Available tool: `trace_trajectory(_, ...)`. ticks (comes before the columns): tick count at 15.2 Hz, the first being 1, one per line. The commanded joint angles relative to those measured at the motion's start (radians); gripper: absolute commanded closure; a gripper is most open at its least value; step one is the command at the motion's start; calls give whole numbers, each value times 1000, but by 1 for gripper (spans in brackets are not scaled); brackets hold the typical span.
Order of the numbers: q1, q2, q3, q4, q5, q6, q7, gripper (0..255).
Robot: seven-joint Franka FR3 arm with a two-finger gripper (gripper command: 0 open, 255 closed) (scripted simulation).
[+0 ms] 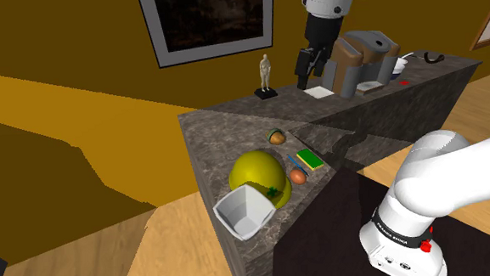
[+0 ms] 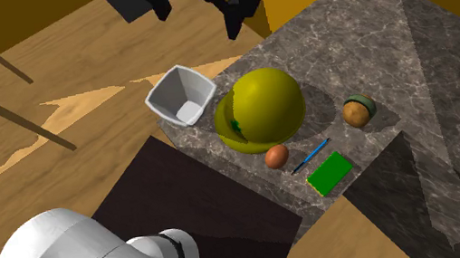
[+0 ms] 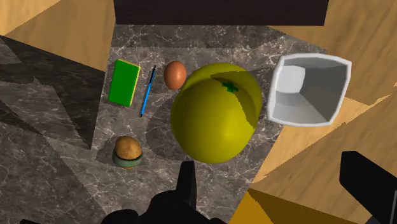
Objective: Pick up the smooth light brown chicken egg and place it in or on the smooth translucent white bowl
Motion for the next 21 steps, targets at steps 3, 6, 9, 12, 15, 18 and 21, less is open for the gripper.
trace_trajectory(3, -3, -9, -24, -68, -3, 56, -23, 0)
trace_trajectory(6, -10, -12, -60, -163, -9, 143, -59, 0)
trace_trajectory(9, -18, -1, -98, -249, -15, 235, -96, 0)
trace_trajectory(12, -27, 26, -137, -326, -22, 331, -135, 0)
trace_trajectory(15, -36, 71, -178, -391, -28, 434, -177, 0)
trace_trajectory(18, -43, 135, -221, -445, -31, 543, -223, 0)
trace_trajectory(21, -44, 221, -267, -485, -27, 660, -274, 0)
